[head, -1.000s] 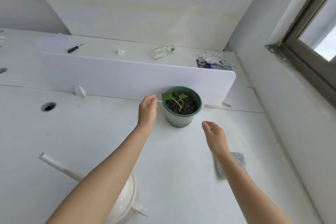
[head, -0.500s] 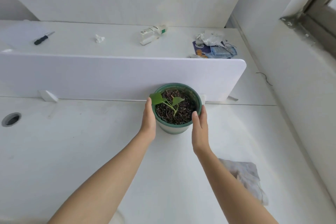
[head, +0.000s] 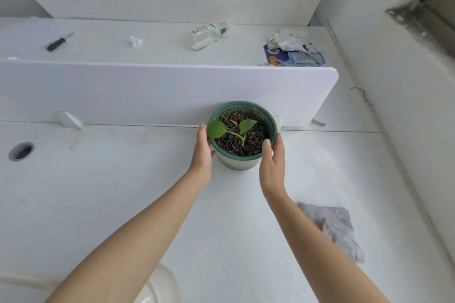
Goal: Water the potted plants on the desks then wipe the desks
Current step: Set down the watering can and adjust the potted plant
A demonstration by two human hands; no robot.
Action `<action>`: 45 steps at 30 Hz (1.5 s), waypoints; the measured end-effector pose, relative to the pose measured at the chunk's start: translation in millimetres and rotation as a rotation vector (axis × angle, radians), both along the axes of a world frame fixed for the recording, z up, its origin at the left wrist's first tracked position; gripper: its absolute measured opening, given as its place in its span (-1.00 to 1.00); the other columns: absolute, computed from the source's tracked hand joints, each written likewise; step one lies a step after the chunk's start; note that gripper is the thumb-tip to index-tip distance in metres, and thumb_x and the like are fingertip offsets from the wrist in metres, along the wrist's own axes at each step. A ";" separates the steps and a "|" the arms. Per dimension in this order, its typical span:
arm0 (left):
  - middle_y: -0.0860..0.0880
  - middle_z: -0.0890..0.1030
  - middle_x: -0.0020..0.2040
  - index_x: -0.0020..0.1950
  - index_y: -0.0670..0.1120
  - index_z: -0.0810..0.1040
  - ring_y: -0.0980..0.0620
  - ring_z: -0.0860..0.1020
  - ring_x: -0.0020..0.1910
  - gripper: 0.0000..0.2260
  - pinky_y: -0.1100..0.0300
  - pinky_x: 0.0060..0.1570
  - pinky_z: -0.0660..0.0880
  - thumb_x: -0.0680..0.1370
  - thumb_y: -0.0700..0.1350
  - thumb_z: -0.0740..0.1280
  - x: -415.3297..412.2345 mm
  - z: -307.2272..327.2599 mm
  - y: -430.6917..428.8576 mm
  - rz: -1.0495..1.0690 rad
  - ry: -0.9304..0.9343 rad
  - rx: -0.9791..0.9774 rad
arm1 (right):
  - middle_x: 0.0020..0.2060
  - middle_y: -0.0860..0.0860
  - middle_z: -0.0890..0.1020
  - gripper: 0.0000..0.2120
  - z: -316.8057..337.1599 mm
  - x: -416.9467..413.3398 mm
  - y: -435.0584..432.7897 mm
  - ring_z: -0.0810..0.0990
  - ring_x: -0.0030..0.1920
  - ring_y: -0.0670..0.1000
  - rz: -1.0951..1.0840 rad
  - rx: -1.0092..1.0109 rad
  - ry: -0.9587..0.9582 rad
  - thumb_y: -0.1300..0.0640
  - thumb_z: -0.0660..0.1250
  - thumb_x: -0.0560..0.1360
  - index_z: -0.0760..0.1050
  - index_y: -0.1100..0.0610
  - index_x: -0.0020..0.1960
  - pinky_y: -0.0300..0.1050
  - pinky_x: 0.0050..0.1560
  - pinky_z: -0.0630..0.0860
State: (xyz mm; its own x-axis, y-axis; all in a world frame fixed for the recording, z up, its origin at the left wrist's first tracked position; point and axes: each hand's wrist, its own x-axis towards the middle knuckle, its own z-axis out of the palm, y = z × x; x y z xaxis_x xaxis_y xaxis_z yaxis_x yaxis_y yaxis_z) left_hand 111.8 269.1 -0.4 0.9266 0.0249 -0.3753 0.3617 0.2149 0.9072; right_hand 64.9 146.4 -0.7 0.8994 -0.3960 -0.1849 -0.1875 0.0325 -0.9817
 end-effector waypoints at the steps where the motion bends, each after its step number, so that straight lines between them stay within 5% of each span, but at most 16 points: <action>1: 0.01 0.50 0.25 0.28 0.00 0.41 0.11 0.40 0.26 -0.57 0.09 0.37 0.25 0.63 0.09 -0.14 -3.4 -0.9 -4.1 -0.019 -0.011 0.009 | 0.47 -0.03 0.19 -0.50 -0.9 1.9 1.6 0.18 0.32 -0.23 0.005 0.001 0.000 0.07 0.06 0.60 0.02 0.11 0.49 -0.34 0.27 0.12; 8: 0.03 0.19 0.52 0.51 -0.02 0.10 0.11 0.14 0.49 -0.51 0.07 0.48 0.05 0.62 0.12 -0.10 -20.6 -13.1 -17.6 -0.021 -0.001 0.096 | 0.51 0.00 0.11 -0.47 1.0 20.8 -11.8 0.08 0.49 -0.05 0.033 -0.006 0.039 0.00 0.03 0.60 -0.02 0.12 0.50 -0.22 0.41 0.04; 13: 0.00 0.18 0.52 0.51 -0.02 0.13 0.08 0.15 0.49 -0.51 0.22 0.35 0.06 0.62 0.13 -0.10 -24.1 0.6 -13.3 -0.083 0.020 0.200 | 0.51 0.03 0.11 -0.45 2.9 19.0 -20.6 0.08 0.49 -0.02 0.082 -0.043 0.054 -0.02 0.03 0.59 -0.03 0.12 0.50 -0.06 0.49 0.05; 16: -0.11 0.24 0.50 0.48 -0.08 0.19 -0.05 0.22 0.47 -0.51 0.08 0.44 0.14 0.61 0.12 -0.05 -30.9 15.8 3.9 -0.079 0.070 0.338 | 0.51 0.02 0.08 -0.43 8.8 0.3 -20.8 0.05 0.50 -0.02 0.086 -0.072 0.056 -0.05 0.04 0.58 -0.08 0.06 0.51 0.00 0.49 0.06; 20: -0.11 0.40 0.35 0.42 -0.12 0.28 -0.05 0.41 0.27 -0.56 0.02 0.32 0.33 0.62 0.08 0.01 -66.0 49.1 43.9 -0.027 0.026 0.372 | 0.46 0.02 0.19 -0.48 22.9 -47.6 -1.3 0.16 0.45 -0.04 0.122 -0.079 0.040 -0.01 0.07 0.59 0.02 0.05 0.49 -0.02 0.46 0.13; 24: -0.08 0.53 0.12 0.19 -0.06 0.43 -0.03 0.51 0.09 -0.75 0.11 0.09 0.41 0.62 -0.02 0.06 -128.7 86.3 93.3 0.095 -0.114 0.293 | 0.39 -0.02 0.31 -0.57 41.4 -106.1 25.1 0.27 0.25 -0.21 0.233 -0.055 0.041 0.06 0.07 0.60 0.17 0.08 0.45 -0.31 0.25 0.17; 30: -0.07 0.62 -0.15 -0.11 -0.05 0.54 0.02 0.59 -0.16 -0.71 0.18 -0.09 0.45 0.62 -0.10 0.04 -228.2 86.7 165.4 0.449 -0.211 0.247 | 0.27 0.01 0.49 -0.66 47.0 -175.6 67.7 0.41 0.30 -0.03 0.408 -0.107 0.100 0.03 0.09 0.58 0.41 0.10 0.29 -0.04 0.35 0.33; 34: 0.04 0.65 -0.37 -0.18 -0.09 0.55 0.16 0.60 -0.37 -0.71 0.24 -0.16 0.45 0.59 -0.13 0.08 -274.5 63.6 196.9 0.658 -0.147 0.193 | 0.16 -0.03 0.54 -0.68 40.9 -208.2 89.0 0.46 0.20 -0.06 0.516 -0.169 0.122 0.01 0.10 0.58 0.47 0.13 0.21 -0.23 0.16 0.37; 39: -0.09 0.57 -0.21 -0.16 -0.10 0.53 -0.01 0.54 -0.24 -0.72 0.19 -0.15 0.40 0.60 -0.11 0.08 -297.0 37.5 214.3 0.769 -0.072 0.156 | 0.11 -0.05 0.55 -0.72 30.0 -229.1 107.6 0.48 0.11 -0.09 0.569 -0.227 0.135 0.03 0.12 0.57 0.48 0.11 0.18 -0.37 -0.05 0.34; 45: -0.12 0.51 0.06 0.14 -0.15 0.48 -0.08 0.48 0.02 -0.77 0.15 -0.12 0.43 0.59 -0.13 0.11 -290.5 8.0 221.3 0.716 0.002 0.161 | 0.05 -0.05 0.56 -0.73 18.3 -248.7 123.2 0.52 0.03 -0.16 0.612 -0.206 0.163 0.03 0.17 0.56 0.41 0.03 0.23 -0.45 -0.18 0.43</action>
State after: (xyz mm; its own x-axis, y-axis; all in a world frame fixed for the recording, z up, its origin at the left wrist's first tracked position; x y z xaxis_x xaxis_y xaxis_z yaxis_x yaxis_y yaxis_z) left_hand -178.7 490.4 7.6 0.6619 0.6792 -0.3173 0.1843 0.2628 0.9471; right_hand -183.8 269.6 17.6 0.9400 0.1357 -0.3132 -0.2593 -0.3129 -0.9137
